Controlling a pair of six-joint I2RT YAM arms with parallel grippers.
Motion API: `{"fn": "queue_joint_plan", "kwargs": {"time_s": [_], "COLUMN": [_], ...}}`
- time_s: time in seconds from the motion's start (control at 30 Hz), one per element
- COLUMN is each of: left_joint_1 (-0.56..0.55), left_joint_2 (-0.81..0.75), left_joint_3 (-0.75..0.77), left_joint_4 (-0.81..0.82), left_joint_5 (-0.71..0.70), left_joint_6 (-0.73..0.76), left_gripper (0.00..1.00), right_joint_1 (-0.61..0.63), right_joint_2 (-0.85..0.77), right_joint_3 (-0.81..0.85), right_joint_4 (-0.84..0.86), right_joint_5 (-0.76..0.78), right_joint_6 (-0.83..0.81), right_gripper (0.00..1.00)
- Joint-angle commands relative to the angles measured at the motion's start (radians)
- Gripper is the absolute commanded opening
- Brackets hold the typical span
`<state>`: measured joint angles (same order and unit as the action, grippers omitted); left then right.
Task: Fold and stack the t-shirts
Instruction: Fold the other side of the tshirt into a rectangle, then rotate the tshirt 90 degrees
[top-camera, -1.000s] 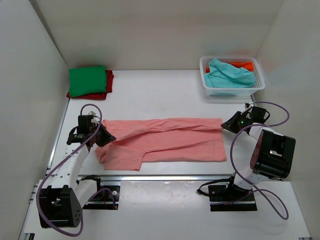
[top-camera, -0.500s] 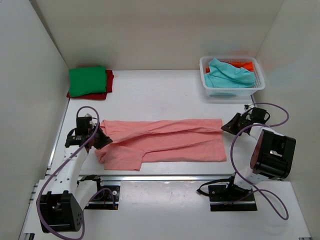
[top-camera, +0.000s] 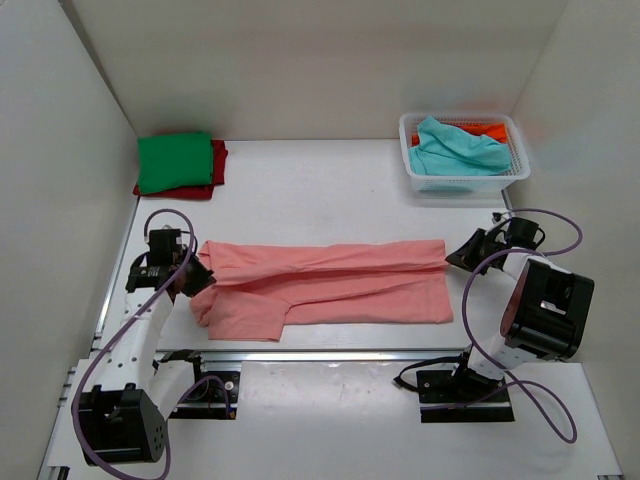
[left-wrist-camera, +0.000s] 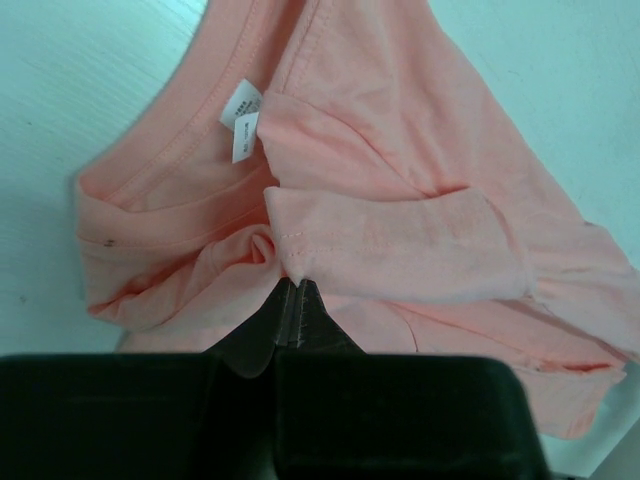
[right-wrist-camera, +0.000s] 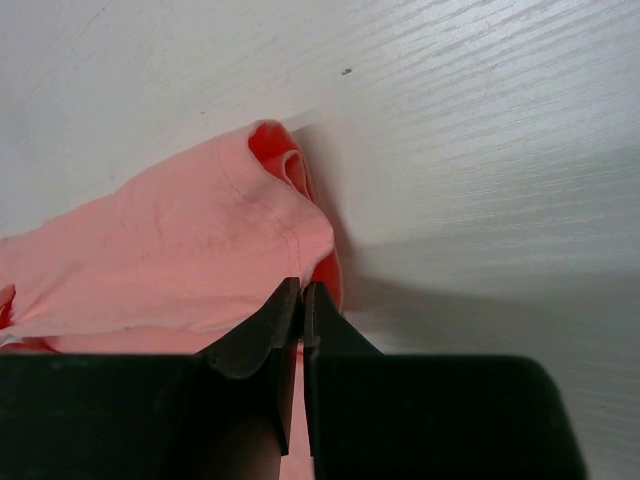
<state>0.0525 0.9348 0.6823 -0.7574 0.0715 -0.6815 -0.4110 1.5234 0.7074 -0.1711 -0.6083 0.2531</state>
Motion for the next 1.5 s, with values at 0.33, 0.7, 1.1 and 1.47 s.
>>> {"fn": "queue_joint_plan", "kwargs": {"time_s": [0.33,0.7,1.1,1.47], "left_joint_1": [0.053,0.043,0.040,-0.218], "left_joint_2": [0.024,0.010,-0.054,0.176], "left_joint_3": [-0.029,-0.087,-0.014,0.065], "left_joint_4": [0.101,0.121,0.081,0.119], "left_joint_5": [-0.056,-0.070,-0.197,-0.174], "left_joint_6": [-0.046,-0.047,-0.076,-0.090], "left_gripper": [0.00,0.00,0.54,0.52], "right_joint_1": [0.005,0.005,0.052,0.267], "right_joint_2": [-0.043,-0.083,-0.158,-0.115], "right_joint_3": [-0.016,-0.031,0.021,0.152], "right_joint_4": [0.008,-0.027,-0.165,-0.044], "right_joint_5": [-0.007,-0.015,0.120,0.032], "right_joint_6": [-0.044,-0.049,-0.029,-0.067], "right_gripper": [0.00,0.00,0.43,0.37]}}
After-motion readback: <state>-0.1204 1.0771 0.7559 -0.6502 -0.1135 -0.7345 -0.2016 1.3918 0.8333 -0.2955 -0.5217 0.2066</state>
